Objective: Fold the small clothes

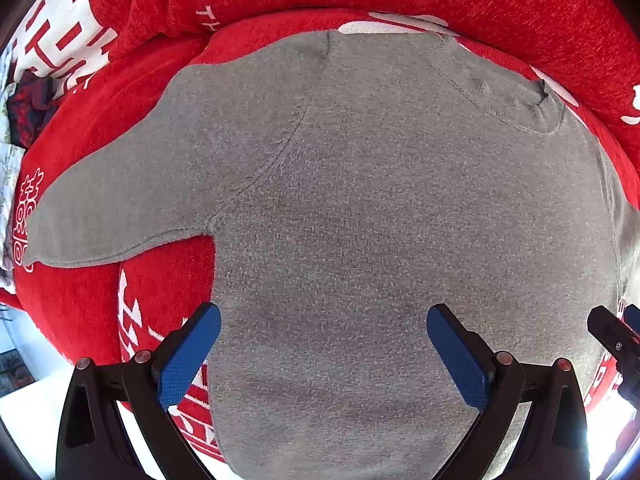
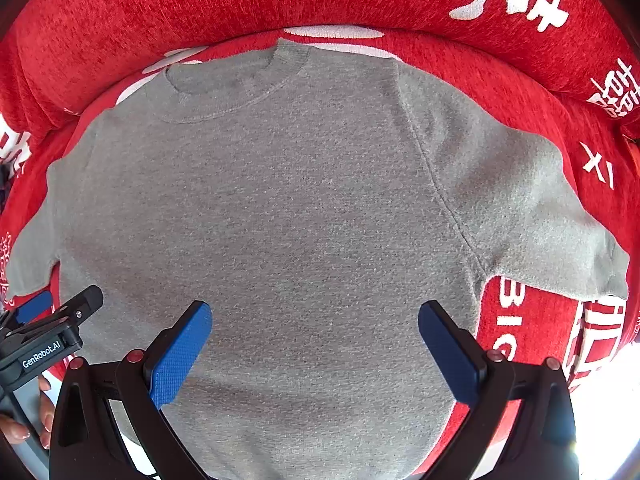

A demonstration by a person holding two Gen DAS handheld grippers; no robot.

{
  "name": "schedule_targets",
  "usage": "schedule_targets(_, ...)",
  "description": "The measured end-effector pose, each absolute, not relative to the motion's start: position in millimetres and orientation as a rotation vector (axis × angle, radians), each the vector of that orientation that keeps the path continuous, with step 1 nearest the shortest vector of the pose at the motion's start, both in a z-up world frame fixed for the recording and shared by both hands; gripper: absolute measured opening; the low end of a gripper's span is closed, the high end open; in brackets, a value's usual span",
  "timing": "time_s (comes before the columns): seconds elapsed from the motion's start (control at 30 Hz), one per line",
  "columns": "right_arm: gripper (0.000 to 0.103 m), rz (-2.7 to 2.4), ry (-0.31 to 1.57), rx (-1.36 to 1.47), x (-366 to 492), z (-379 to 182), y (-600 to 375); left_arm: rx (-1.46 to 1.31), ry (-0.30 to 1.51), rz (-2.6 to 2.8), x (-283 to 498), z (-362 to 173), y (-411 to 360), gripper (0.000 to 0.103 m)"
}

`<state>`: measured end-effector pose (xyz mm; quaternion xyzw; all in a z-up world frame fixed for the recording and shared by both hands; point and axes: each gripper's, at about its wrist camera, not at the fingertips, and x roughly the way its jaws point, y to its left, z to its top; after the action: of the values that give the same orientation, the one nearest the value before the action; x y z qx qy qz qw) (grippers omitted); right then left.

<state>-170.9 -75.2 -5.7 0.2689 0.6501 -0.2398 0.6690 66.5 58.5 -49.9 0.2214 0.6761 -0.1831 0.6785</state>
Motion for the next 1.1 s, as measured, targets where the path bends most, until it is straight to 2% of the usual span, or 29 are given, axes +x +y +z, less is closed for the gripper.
schedule_targets(1.1,0.103,-0.534,1.489,0.548,-146,-5,-55,0.41,1.517,-0.435,88,-64,101,0.103)
